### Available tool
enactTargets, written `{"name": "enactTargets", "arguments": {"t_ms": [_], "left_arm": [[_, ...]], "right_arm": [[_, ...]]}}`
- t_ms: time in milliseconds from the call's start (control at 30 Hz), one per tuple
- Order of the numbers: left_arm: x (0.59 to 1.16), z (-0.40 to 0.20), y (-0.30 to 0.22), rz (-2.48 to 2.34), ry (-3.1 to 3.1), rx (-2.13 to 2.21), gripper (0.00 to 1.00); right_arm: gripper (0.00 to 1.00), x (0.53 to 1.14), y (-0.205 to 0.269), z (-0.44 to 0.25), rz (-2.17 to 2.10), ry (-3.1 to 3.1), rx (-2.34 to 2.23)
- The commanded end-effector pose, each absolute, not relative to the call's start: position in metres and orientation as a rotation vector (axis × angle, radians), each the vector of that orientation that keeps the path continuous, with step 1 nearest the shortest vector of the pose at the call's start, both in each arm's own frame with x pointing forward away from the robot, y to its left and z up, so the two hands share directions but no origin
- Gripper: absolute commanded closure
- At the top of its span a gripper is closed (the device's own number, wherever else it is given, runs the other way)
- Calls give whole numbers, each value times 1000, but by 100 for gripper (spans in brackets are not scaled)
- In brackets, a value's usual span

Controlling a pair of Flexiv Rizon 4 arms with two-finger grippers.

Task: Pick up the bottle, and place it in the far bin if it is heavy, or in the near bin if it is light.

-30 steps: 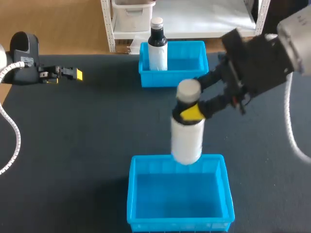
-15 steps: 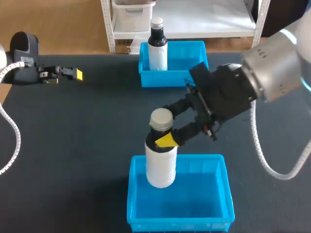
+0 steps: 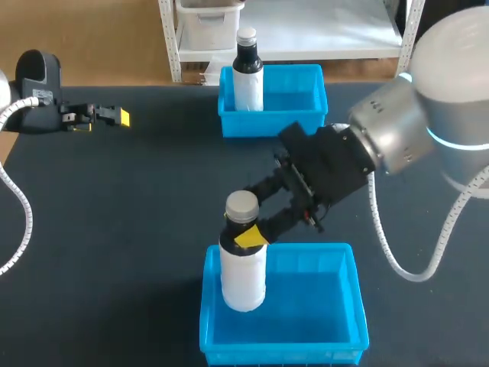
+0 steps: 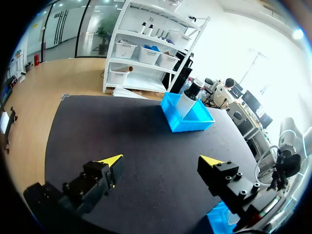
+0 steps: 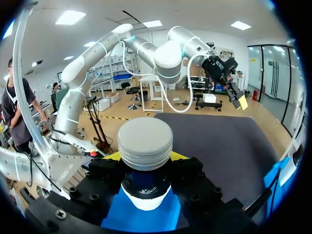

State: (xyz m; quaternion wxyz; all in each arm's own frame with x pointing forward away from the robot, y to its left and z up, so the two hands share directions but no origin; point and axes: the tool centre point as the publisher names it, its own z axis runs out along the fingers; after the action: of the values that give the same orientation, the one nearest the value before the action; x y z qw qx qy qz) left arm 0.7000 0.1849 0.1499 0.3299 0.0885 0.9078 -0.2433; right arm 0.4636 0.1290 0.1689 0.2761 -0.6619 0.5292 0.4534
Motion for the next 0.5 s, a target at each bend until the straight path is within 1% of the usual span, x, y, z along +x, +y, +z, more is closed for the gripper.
{"name": "enactTargets", "arguments": {"t_ms": [33,500], "left_arm": [[700,150,185,-636,2374,231,0],[700,150,185,-636,2374,231,0]], "right_arm": [[100,470,129,159,1240,1408,-1781],[100,475,125,144,1196,1401,-1803]]}}
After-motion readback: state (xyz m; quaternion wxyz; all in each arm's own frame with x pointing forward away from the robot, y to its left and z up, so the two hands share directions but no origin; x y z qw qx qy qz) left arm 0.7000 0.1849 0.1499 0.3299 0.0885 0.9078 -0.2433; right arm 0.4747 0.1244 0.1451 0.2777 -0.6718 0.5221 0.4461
